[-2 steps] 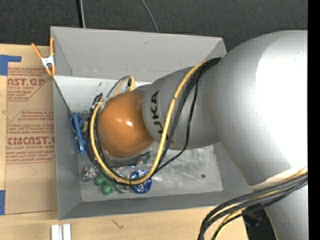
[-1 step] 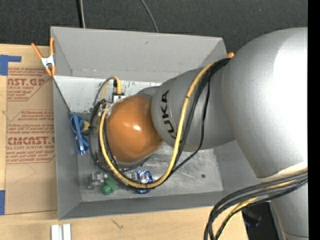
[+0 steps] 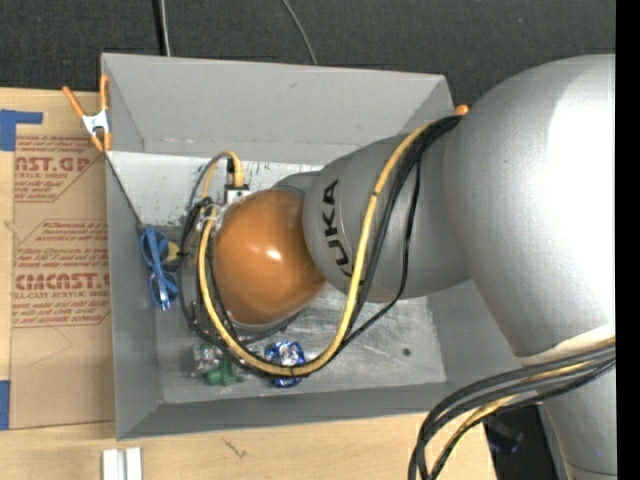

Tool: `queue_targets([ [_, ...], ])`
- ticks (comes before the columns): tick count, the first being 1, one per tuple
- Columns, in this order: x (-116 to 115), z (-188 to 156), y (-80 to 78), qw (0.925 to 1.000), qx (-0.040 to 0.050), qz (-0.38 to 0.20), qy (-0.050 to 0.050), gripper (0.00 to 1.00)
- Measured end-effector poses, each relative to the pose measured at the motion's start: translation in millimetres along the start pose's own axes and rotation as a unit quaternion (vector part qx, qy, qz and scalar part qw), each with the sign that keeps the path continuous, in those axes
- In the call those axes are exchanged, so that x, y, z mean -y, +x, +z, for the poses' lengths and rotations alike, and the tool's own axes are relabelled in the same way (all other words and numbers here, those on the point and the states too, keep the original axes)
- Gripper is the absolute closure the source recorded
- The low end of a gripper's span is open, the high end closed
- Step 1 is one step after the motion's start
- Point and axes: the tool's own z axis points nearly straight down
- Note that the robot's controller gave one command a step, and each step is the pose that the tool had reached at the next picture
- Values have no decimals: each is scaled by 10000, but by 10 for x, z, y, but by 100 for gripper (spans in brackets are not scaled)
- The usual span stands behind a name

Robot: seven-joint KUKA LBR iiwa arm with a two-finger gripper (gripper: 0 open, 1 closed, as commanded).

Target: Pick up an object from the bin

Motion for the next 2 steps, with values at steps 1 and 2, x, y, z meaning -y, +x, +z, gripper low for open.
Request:
queue_targets([
  [1, 2, -322, -18, 10000, -19, 7, -19, 100],
  [2, 15, -927, -41, 10000, -12, 15, -3, 100],
])
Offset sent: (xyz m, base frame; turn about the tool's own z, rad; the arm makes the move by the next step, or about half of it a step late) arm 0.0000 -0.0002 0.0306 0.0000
